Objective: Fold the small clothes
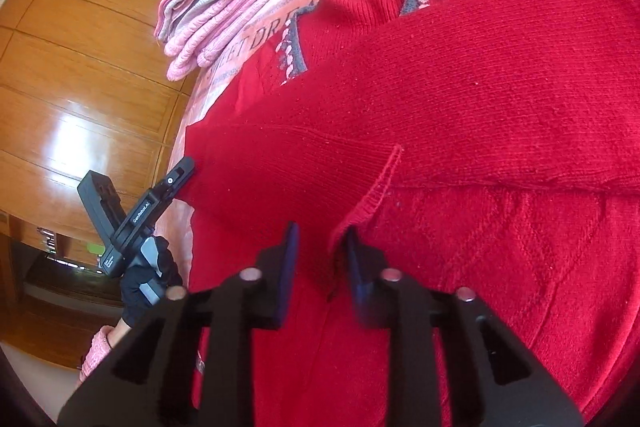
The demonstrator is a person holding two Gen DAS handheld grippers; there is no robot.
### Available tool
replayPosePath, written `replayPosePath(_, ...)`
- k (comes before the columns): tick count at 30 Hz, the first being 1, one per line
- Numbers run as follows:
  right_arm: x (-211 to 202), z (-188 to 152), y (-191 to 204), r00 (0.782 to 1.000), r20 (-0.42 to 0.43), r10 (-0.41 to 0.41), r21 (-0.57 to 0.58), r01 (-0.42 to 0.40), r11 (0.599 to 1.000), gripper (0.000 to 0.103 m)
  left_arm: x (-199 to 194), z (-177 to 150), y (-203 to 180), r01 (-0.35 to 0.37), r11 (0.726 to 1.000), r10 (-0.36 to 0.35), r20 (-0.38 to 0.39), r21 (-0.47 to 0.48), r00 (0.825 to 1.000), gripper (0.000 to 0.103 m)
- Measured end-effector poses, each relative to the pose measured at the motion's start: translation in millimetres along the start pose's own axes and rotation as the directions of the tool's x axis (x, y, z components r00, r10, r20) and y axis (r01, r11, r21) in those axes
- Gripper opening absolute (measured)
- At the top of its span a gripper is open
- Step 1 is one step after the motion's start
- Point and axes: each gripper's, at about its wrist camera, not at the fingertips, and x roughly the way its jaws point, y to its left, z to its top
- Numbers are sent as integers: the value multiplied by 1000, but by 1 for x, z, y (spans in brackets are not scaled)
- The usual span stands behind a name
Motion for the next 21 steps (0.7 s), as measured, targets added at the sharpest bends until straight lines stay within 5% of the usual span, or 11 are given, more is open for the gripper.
replayPosePath(10,-87,22,20,976,210,-66,-141,97,985,4,-9,13,1,-29,998,32,67,-47,997,49)
replayPosePath(15,-138,28,-14,951,293,-94,-92,126,988,4,0,9,-12,-34,999,35,46,-22,998,49)
replayPosePath(21,-134,23,-82,933,256,-254,34,254,967,4,28,-5,-25,-113,993,114,-51,18,992,50)
